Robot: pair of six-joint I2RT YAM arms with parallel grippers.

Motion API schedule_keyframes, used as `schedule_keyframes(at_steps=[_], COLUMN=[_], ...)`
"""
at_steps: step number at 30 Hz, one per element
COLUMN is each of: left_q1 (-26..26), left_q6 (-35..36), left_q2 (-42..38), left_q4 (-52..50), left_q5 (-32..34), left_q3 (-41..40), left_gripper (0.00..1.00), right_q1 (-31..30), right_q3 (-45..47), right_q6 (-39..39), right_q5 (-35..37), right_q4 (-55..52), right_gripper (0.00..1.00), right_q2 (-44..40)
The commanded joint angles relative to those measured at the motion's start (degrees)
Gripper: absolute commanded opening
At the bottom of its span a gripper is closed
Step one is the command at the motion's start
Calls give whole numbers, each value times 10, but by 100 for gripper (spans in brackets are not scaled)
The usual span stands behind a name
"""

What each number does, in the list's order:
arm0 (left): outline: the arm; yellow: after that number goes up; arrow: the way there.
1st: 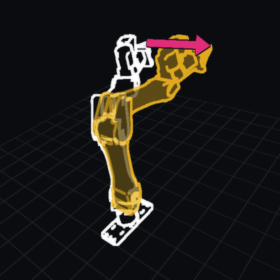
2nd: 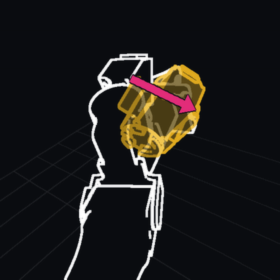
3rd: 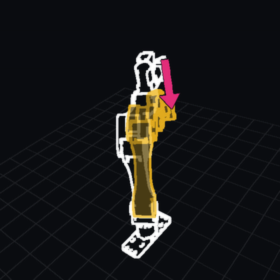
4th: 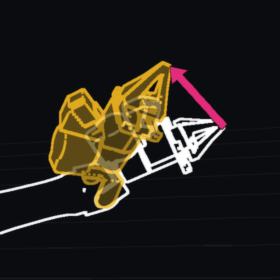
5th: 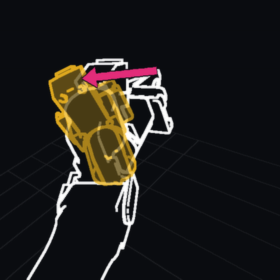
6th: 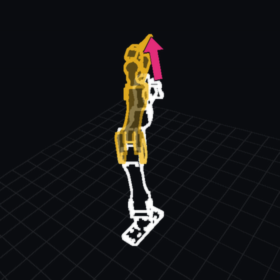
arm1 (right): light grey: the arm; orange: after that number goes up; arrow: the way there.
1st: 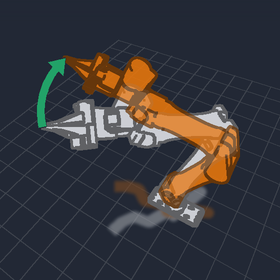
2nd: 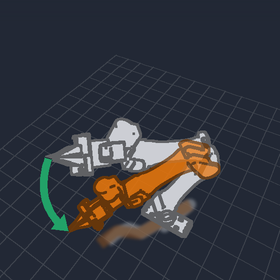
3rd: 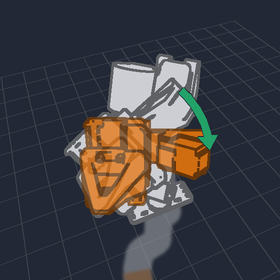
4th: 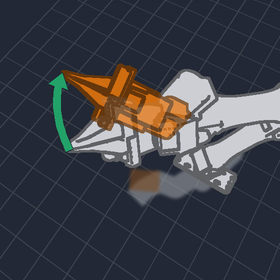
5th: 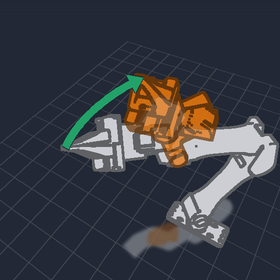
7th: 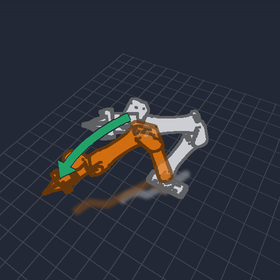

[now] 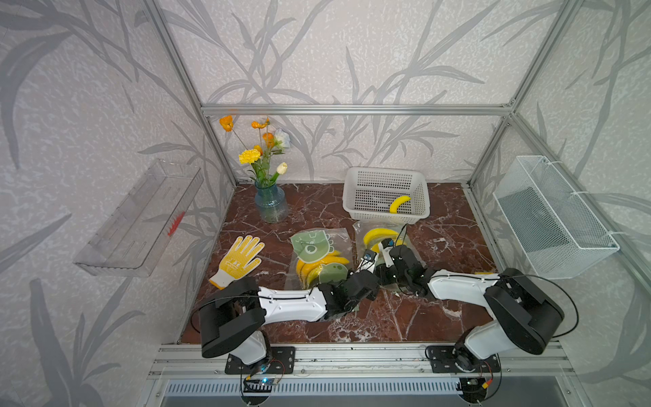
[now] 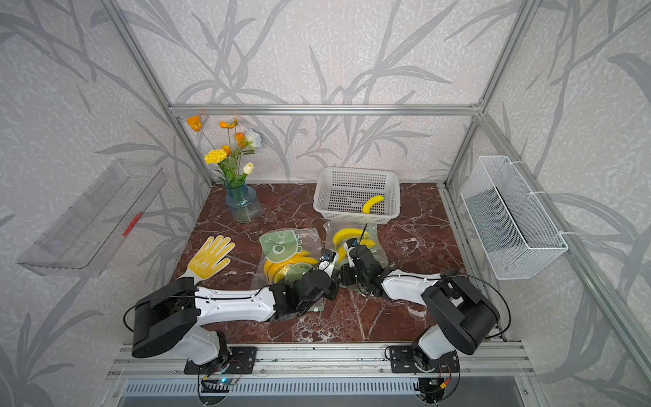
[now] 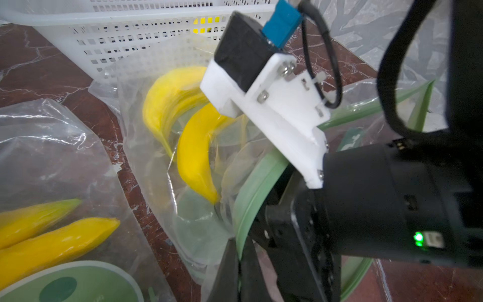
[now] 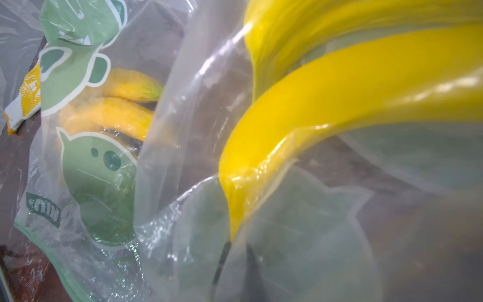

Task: Open the zip-top bag and take out the banana
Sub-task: Pick up the banana from the zipper food storage bag.

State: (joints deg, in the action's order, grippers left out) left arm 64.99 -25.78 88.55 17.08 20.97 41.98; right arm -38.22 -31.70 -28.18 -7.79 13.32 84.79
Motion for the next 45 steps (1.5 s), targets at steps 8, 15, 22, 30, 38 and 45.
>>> schedule_keyframes(at_steps=[8,15,22,30,38,45], left_q1=[-9,-9,-9,-19,-34,-47], left_q6=[0,11,13,40,42,40], left_q2=[34,41,63,89,95,93], left_q4=[-48,-62,-87,-136,-115,-102], left_q5=[8,13,28,92,72,35], left_q3=[40,52,79,120,120,119], left_gripper=[0,0,0,0,0,0], right_q1=[15,19,19,28,29,32], right_q3=[26,20,5,-4,-10,3], right_q6=[21,37,50,75,98,109], right_q5=[-6,-24,-87,-145,-210,-272], right_q4=[-89,-142,-207,-282,-333,-352], right_gripper=[1,0,0,1,1,1], right_q2=[-70,-118,-152,-203,-238,-295])
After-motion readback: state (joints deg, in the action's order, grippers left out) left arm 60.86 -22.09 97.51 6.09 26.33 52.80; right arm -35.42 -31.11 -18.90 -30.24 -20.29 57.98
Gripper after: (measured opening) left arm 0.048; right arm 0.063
